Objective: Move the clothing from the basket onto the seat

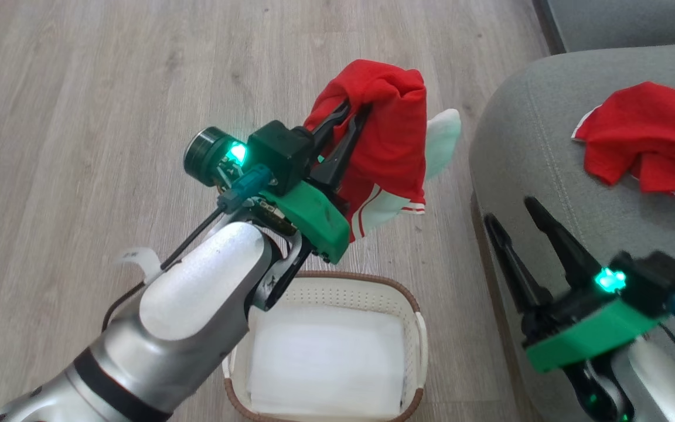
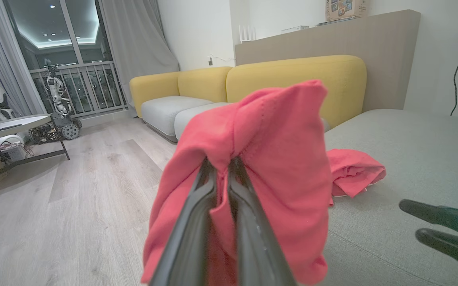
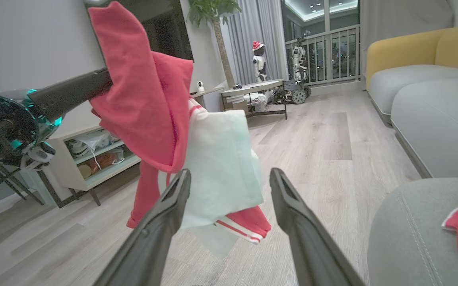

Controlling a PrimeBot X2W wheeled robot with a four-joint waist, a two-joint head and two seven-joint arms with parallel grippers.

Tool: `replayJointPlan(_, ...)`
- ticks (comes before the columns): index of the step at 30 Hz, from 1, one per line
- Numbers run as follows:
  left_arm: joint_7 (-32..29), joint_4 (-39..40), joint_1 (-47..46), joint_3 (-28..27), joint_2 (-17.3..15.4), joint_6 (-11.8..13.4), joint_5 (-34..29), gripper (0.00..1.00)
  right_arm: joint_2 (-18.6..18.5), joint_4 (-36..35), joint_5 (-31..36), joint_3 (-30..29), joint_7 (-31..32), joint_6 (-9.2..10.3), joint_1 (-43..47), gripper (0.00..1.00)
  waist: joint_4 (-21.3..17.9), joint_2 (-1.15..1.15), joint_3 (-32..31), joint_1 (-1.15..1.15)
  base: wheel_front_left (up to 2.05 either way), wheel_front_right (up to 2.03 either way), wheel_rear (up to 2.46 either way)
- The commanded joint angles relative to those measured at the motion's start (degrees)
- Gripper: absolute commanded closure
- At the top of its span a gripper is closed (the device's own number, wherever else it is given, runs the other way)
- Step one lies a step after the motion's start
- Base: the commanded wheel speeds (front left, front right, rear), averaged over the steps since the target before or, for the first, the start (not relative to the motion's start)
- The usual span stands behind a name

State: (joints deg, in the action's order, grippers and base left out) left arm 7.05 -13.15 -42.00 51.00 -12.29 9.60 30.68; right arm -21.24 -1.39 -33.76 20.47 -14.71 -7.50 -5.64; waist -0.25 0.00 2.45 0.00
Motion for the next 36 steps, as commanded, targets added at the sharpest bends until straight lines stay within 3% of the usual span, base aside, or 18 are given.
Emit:
replayJointPlan(1,-0.2,2.0,-4.0,-2.5,-0.8,0.3,-0.1,1.00,-1.4,-1.6,0.2,1.1,-0.3,0.01,-3.3,0.00,0.1,0.00,0.3,0.00,0.00,0.00,0.00)
replayJointPlan(18,0.1,1.2,-5.2,-0.1,2.0,-0.2,-0.3,1.00,-4.4,8.9,-2.6,20.2,-0.3,0.01,-20.5,0.00,3.0,0.00,1.8,0.00,0.00,0.00,0.00)
replayJointPlan(36,0.6,-0.5,-4.9,2.0,3.8,-0.8,0.2,1.00,-0.6,19.8,-4.5,26.5,-0.3,0.01,-30.1,0.00,6.4,0.00,2.0,0.00,0.00,0.00,0.00)
